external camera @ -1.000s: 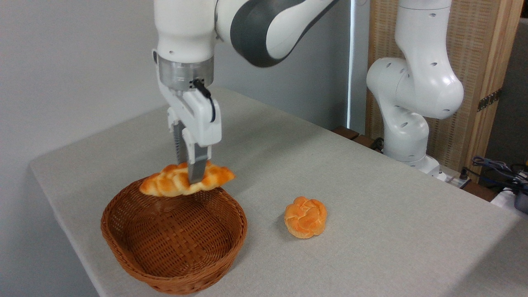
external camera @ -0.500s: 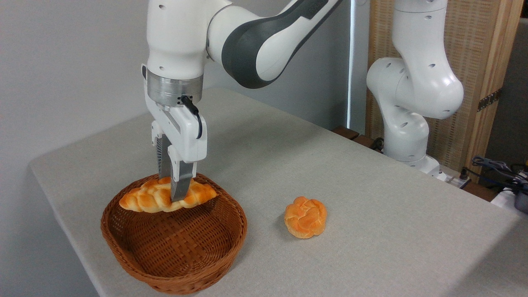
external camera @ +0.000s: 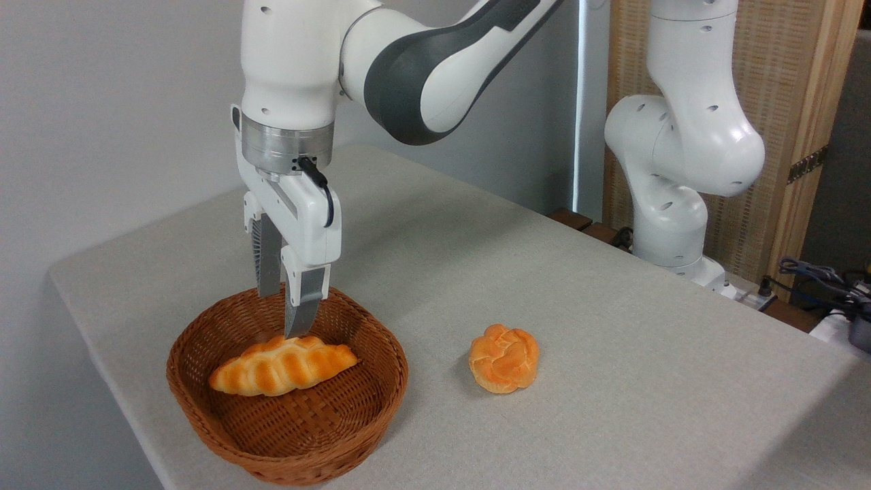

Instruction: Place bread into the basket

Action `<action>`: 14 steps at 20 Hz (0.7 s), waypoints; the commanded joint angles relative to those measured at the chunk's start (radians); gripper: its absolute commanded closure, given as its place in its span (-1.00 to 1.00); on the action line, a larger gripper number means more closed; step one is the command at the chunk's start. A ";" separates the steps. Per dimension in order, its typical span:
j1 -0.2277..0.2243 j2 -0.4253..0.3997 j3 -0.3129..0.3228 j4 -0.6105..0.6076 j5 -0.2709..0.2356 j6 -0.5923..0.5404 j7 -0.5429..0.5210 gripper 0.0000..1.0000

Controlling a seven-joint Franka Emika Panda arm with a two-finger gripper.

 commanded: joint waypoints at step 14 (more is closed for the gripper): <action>0.022 -0.012 0.004 0.348 0.220 -0.623 -0.195 -1.00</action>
